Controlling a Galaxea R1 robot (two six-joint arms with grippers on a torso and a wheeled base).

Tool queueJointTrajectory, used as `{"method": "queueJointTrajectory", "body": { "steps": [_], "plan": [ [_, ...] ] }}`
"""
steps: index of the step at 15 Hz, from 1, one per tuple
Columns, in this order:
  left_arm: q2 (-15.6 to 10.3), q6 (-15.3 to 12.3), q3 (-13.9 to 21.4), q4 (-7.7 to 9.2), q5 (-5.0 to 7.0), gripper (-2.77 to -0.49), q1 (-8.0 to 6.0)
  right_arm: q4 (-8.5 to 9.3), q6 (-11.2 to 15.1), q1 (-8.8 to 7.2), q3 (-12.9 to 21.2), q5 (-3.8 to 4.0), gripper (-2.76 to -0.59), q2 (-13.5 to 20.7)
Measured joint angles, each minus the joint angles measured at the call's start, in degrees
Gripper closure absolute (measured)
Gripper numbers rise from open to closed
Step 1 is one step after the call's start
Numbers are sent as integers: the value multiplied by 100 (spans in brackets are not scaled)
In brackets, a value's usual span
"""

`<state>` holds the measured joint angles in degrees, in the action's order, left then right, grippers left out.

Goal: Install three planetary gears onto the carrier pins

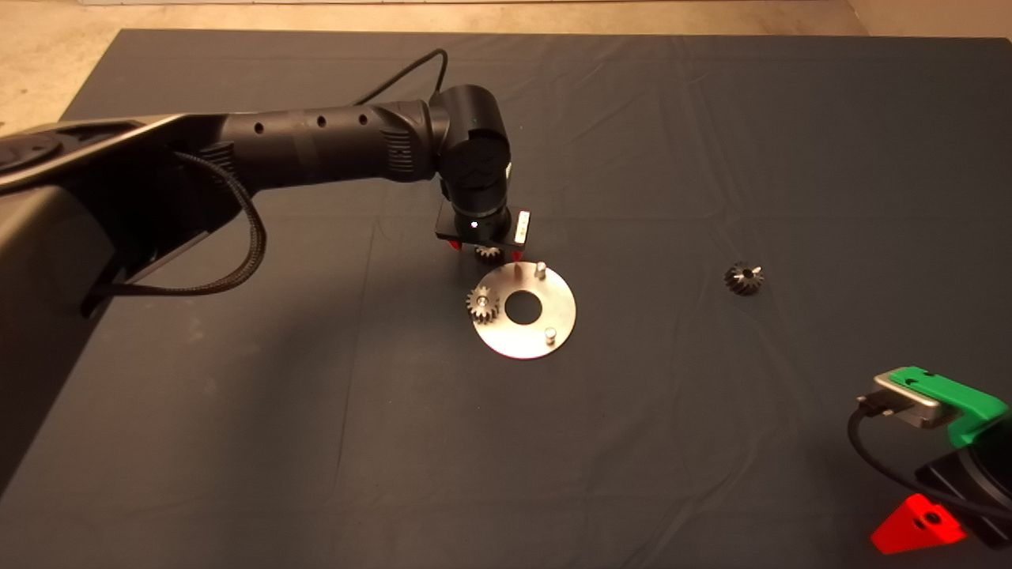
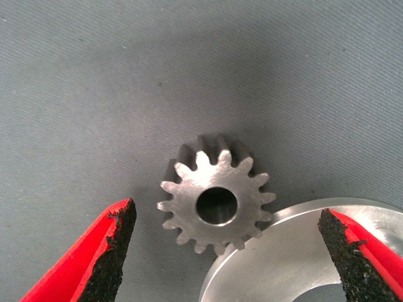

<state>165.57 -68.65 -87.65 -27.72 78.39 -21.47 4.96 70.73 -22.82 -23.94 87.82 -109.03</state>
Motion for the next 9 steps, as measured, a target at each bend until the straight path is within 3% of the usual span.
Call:
{"method": "queueJointTrajectory", "body": {
  "steps": [9],
  "plan": [
    [-44, 1, -46, 0, -7, -204, 2, 0, 0, 0, 0, 2, -275, 0]
  ]
}}
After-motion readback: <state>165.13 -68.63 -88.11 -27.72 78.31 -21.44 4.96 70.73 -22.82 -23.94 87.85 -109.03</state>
